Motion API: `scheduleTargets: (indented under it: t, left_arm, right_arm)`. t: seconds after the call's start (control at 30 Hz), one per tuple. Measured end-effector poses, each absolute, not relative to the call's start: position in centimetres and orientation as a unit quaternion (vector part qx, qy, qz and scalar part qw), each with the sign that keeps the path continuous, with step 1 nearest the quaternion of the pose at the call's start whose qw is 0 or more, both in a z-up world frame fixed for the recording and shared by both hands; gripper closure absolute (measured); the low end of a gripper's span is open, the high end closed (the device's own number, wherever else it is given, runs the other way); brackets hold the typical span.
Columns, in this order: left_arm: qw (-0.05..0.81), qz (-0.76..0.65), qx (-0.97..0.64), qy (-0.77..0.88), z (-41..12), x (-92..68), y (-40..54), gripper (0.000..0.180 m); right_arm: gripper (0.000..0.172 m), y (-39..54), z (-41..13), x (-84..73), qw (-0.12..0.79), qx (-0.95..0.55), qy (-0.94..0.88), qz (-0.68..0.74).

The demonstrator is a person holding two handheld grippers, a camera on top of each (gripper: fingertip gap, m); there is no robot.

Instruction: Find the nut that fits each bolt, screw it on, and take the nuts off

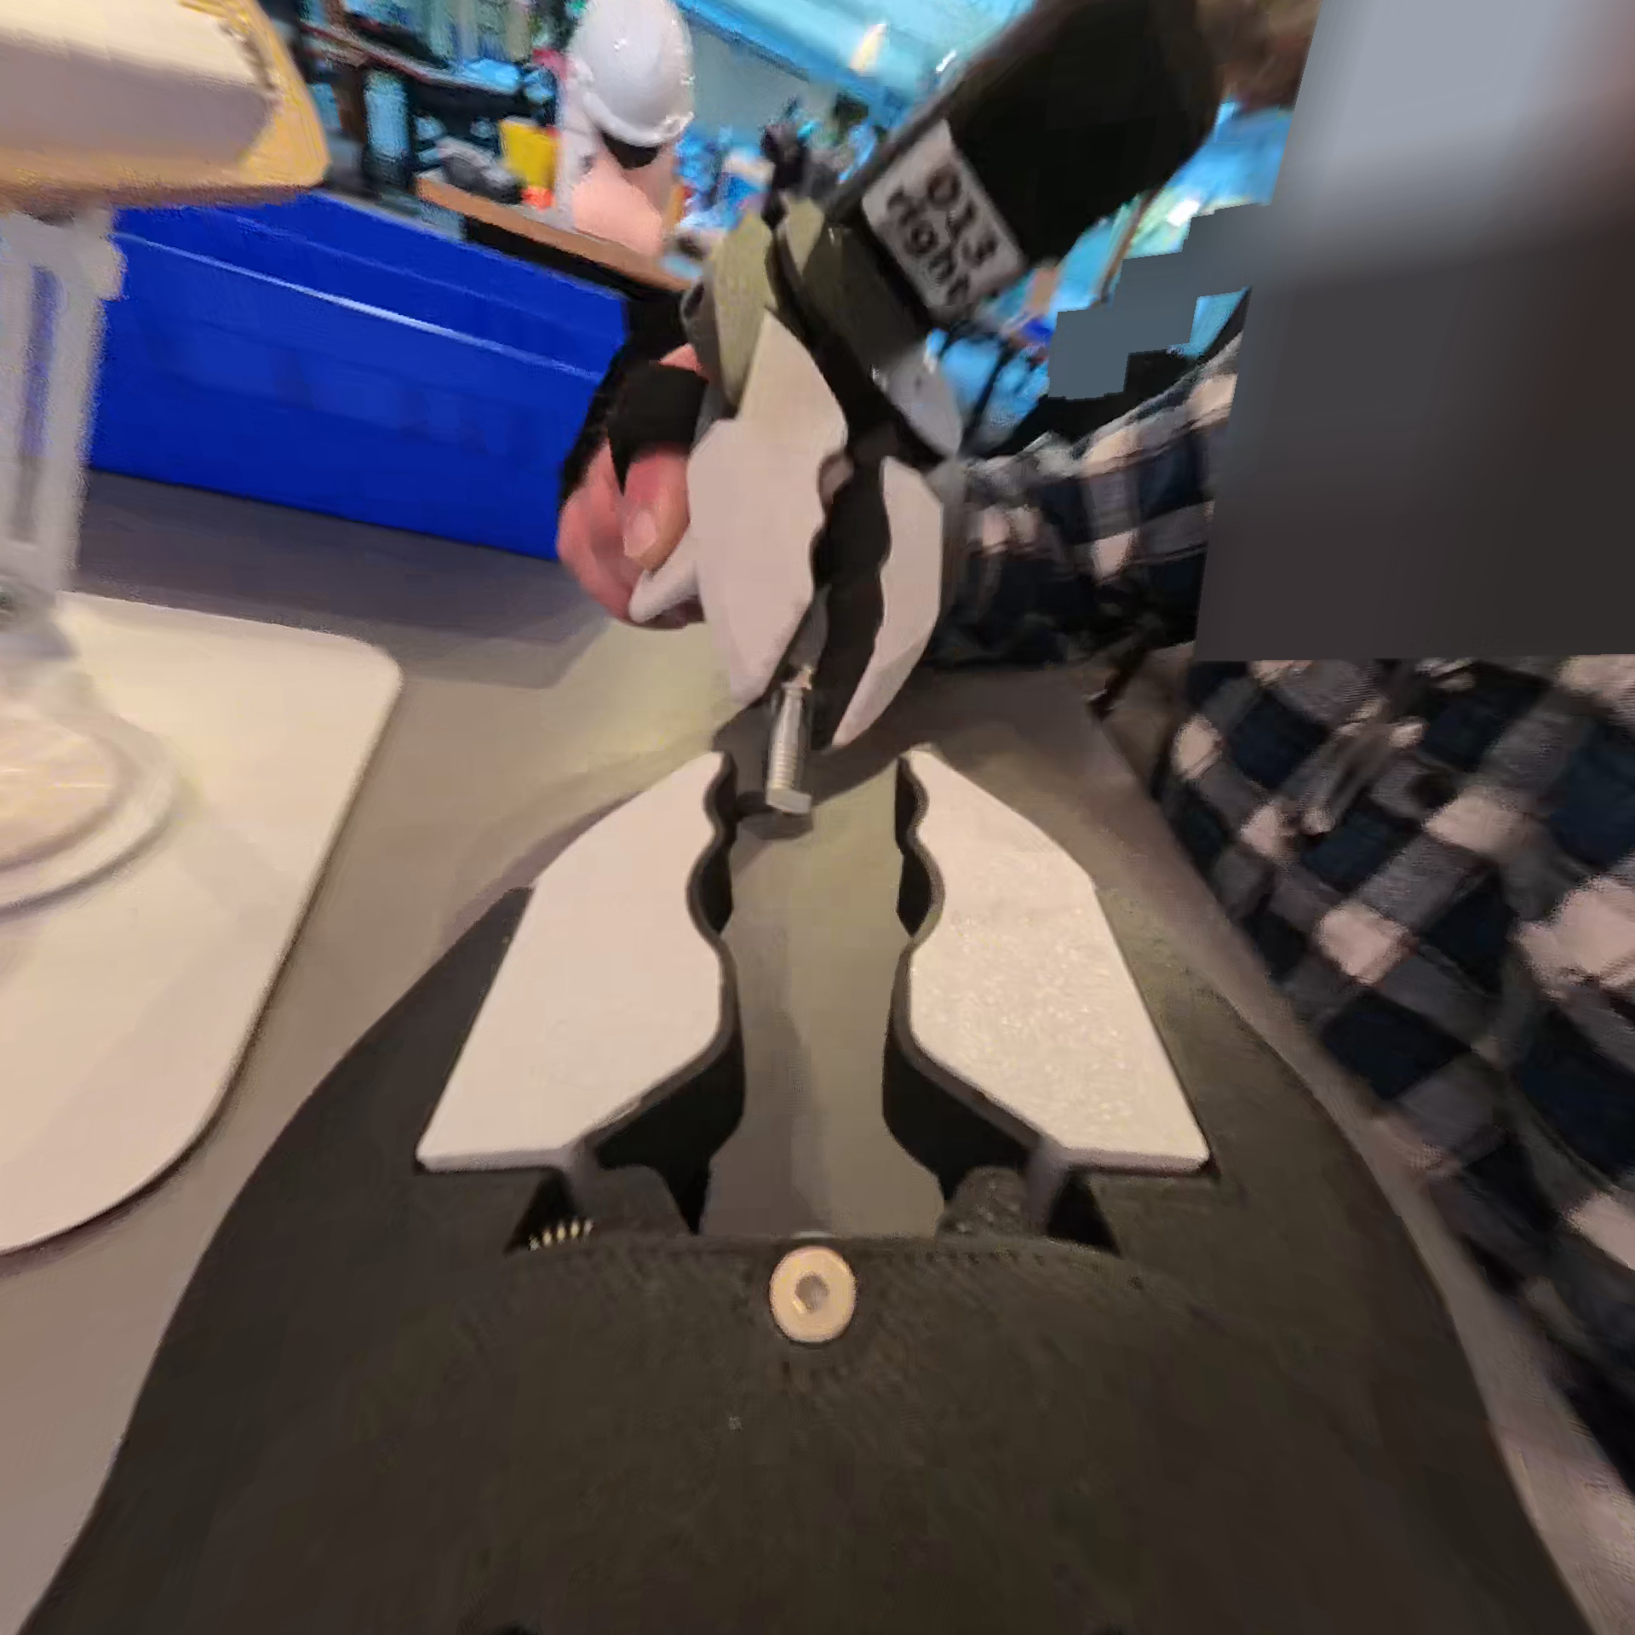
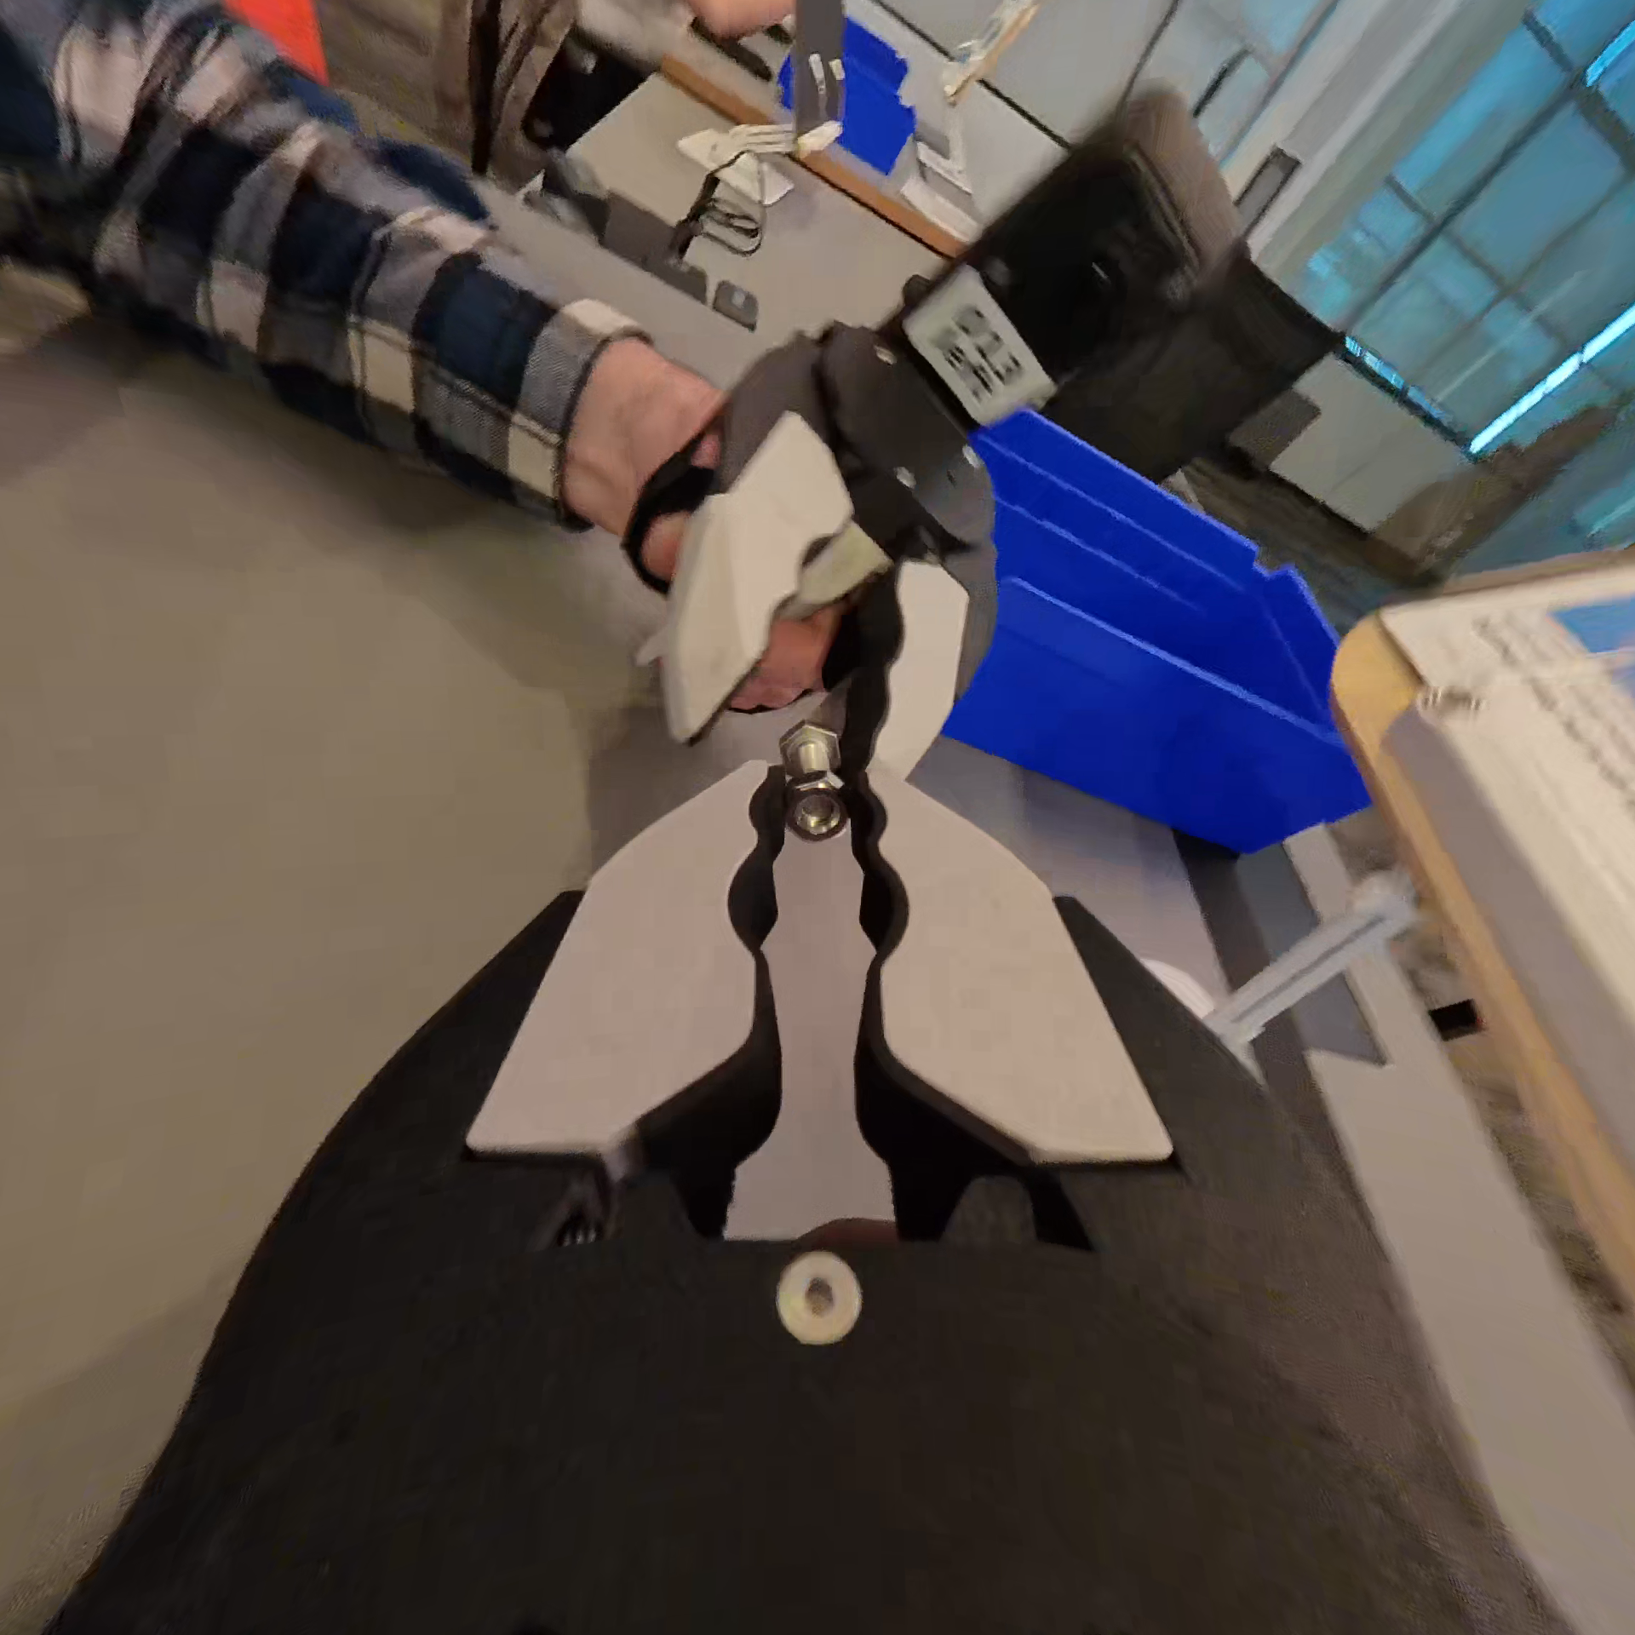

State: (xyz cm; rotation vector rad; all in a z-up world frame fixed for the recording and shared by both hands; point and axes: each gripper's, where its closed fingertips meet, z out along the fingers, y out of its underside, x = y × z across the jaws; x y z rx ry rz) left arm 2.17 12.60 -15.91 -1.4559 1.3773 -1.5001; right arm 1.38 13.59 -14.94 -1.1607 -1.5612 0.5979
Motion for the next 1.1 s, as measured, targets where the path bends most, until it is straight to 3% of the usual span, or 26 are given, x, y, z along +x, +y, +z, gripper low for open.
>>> scheduleTargets:
  t: [0.27, 0.47, 0.63, 0.73, 0.83, 0.93, 1.1]
  left_arm:
    - [0.474, -0.352, -0.583, 0.557, -17.1, 2.5, 16.0, 0.123]
    - [0.565, -0.164, -0.548, 0.595, -17.3, 2.4, 17.3, 0.136]
    - [0.571, -0.133, -0.535, 0.609, -17.7, 2.6, 17.1, 0.165]
    - [0.570, -0.137, -0.533, 0.610, -17.5, 2.5, 17.0, 0.165]
    - [0.540, -0.171, -0.560, 0.605, -17.8, 2.6, 16.9, 0.166]
    - [0.463, -0.320, -0.603, 0.565, -17.4, 2.8, 15.9, 0.166]
    - [0.243, -0.559, -0.619, 0.494, -18.0, 2.4, 13.2, 0.166]
  right_arm:
    - [0.157, 16.1, -15.4, 2.0, 0.461, -0.582, -0.499, 0.447]
    - [0.157, 16.9, -15.9, 2.2, 0.386, -0.612, -0.411, 0.554]
    - [0.157, 16.3, -15.9, 2.1, 0.358, -0.608, -0.404, 0.582]
    - [0.157, 16.2, -15.8, 2.0, 0.358, -0.605, -0.405, 0.584]
    - [0.157, 16.2, -15.9, 2.1, 0.369, -0.603, -0.420, 0.569]
    - [0.157, 15.7, -15.5, 2.1, 0.428, -0.578, -0.480, 0.502]
    - [0.157, 14.0, -17.0, 1.8, 0.527, -0.464, -0.684, 0.197]
